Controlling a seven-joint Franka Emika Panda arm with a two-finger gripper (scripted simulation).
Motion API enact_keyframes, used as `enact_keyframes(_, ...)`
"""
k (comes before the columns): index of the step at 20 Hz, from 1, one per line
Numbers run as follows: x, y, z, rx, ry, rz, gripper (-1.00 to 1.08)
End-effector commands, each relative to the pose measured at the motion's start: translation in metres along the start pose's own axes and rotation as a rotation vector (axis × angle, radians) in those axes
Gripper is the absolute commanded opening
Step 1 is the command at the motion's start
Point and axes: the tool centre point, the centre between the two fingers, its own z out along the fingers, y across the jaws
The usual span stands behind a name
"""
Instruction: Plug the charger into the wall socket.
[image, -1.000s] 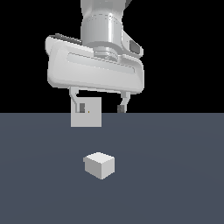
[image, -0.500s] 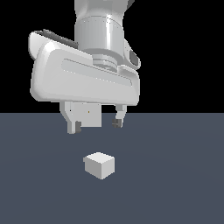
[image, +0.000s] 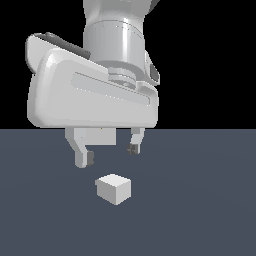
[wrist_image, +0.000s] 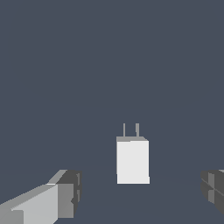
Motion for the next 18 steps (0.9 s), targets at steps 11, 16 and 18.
enact_keyframes(11,-0.001,-0.001,0.022,0.000,0.000,-0.005,1.00)
enact_keyframes(16,-0.002,-0.001,0.042,0.000,0.000,-0.007,1.00)
enact_keyframes(18,-0.002,-0.001,0.047,-0.001,0.000,-0.008,1.00)
